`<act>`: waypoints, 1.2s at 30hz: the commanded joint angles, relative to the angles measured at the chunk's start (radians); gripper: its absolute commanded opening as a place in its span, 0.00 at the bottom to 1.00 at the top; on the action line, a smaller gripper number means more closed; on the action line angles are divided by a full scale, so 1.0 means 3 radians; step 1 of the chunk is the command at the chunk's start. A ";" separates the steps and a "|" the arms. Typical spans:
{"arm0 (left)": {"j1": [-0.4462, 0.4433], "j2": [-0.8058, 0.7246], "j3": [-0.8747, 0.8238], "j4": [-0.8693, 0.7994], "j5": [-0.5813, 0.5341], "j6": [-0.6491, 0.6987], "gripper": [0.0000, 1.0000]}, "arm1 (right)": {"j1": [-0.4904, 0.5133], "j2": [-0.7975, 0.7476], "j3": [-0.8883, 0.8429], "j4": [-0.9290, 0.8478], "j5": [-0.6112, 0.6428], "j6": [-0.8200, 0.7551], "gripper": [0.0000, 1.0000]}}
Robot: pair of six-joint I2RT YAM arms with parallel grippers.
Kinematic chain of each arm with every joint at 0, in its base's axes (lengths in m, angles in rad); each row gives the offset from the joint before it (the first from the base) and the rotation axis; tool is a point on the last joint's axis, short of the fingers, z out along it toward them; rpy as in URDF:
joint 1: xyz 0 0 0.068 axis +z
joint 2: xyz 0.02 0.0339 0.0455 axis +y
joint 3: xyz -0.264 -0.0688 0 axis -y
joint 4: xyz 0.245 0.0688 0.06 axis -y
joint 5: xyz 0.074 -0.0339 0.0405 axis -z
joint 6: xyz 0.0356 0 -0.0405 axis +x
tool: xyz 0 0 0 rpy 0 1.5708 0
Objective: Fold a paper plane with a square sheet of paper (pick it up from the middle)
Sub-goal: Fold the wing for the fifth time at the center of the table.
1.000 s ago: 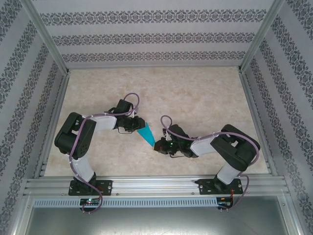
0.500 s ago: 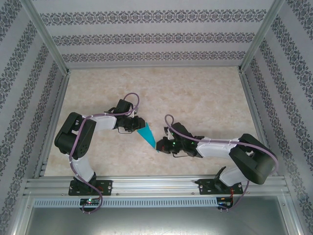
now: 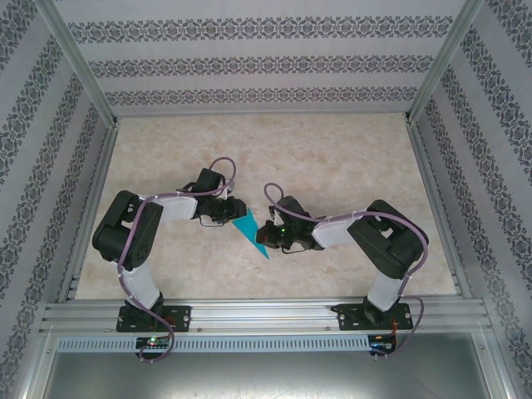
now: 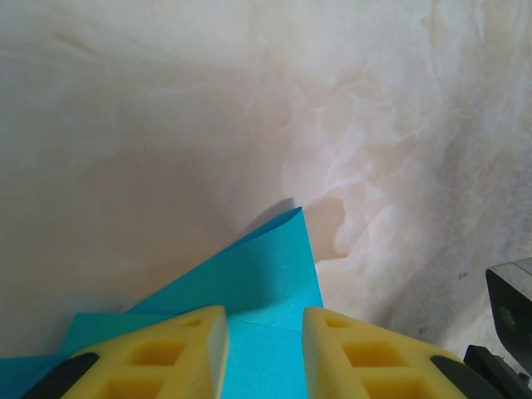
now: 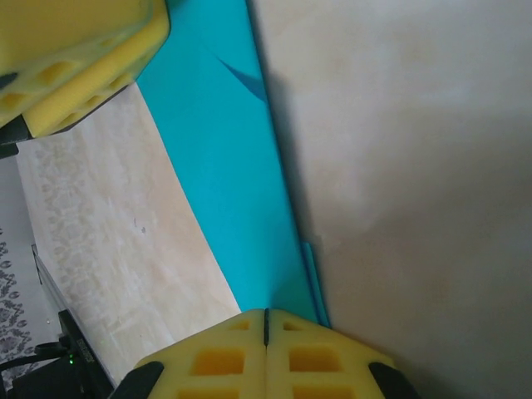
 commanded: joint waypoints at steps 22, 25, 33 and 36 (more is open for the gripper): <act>-0.0409 -0.0261 -0.0769 0.1193 -0.0001 -0.0818 0.42 | 0.0128 0.0122 -0.0162 -0.0181 0.0157 0.0087 0.00; -0.0402 -0.0179 -0.0654 0.0872 -0.0237 -0.0750 0.39 | 0.0135 0.0116 -0.0190 -0.0178 0.0161 0.0097 0.00; -0.0137 -0.0363 -0.0635 0.0533 -0.0504 -0.0603 0.38 | 0.0166 0.0105 -0.0225 -0.0302 0.0169 0.0036 0.00; -0.0029 -0.0369 -0.0514 0.0382 -0.0500 -0.0512 0.39 | 0.0184 0.0106 -0.0222 -0.0351 0.0155 -0.0004 0.00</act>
